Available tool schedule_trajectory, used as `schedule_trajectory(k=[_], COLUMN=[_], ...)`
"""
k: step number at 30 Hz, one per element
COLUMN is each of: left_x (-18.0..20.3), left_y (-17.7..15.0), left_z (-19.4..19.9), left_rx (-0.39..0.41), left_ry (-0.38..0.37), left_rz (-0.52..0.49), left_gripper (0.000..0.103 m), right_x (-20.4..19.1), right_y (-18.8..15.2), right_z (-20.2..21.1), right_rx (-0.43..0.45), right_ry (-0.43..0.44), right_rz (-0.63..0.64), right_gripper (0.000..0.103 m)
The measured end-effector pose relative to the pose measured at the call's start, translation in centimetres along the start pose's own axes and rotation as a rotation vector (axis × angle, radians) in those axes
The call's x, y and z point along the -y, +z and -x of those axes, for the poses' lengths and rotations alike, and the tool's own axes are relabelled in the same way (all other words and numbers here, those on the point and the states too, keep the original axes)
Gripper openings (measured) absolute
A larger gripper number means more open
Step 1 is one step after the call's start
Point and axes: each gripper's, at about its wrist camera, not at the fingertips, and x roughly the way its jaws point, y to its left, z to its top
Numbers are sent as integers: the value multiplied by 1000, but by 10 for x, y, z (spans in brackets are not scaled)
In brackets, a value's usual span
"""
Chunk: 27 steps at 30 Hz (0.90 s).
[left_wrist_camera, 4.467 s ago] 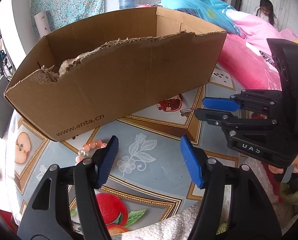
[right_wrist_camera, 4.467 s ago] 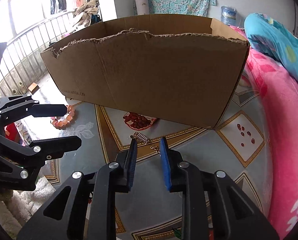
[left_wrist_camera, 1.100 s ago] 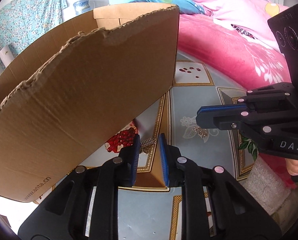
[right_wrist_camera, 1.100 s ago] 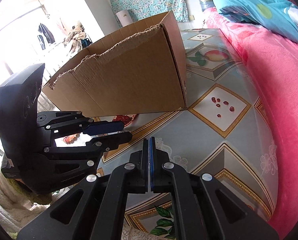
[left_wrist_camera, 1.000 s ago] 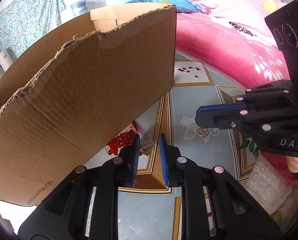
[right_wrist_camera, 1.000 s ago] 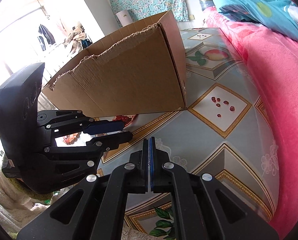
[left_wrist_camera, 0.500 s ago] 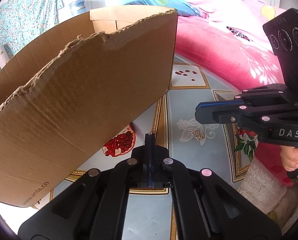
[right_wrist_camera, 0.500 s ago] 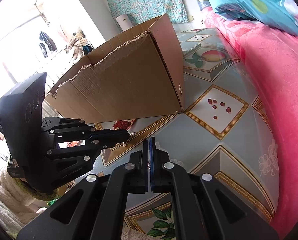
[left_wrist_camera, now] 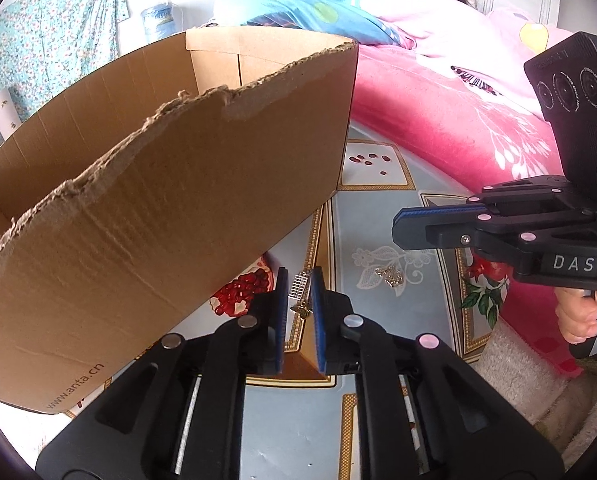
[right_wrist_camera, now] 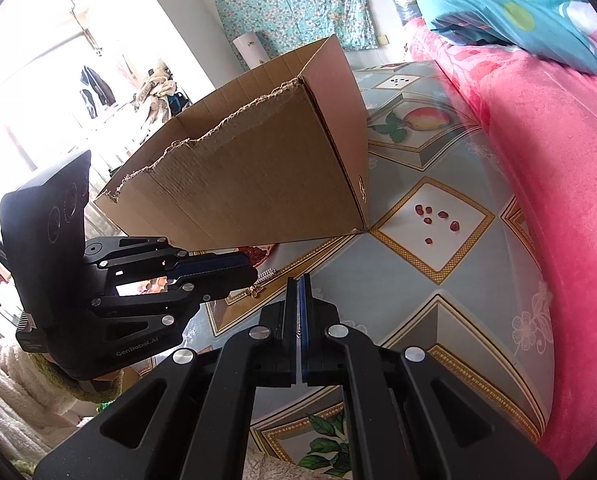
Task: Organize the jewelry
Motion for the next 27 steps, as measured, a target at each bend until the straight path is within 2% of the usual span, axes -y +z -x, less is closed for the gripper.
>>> schedule_trajectory(k=[6,10,13,21,22,27], left_x=[3,7,11,6,5,-4], left_y=[3,2,3,2,1,-2], left_z=[-14,-17,-20,-16,-14,2], left_rx=[-40,-37,-32,-21,-16,20], left_ry=[22,29,35,12,7,1], left_rz=[-30,-68,-76,-27,-19,15], left_gripper=[11,5,5,5,0,0], right_x=[1,2,3,3,3,2], right_y=[0,0,0,0,0,0], right_z=[-1,-1,-1,2,3,8], right_rx=[2,3,4,16,17,25], right_ry=[3,4,5,1,0,-12], right_rz=[-6,-8,-10,-16,-16,-10], right_gripper=[1,1,1,1,1,1])
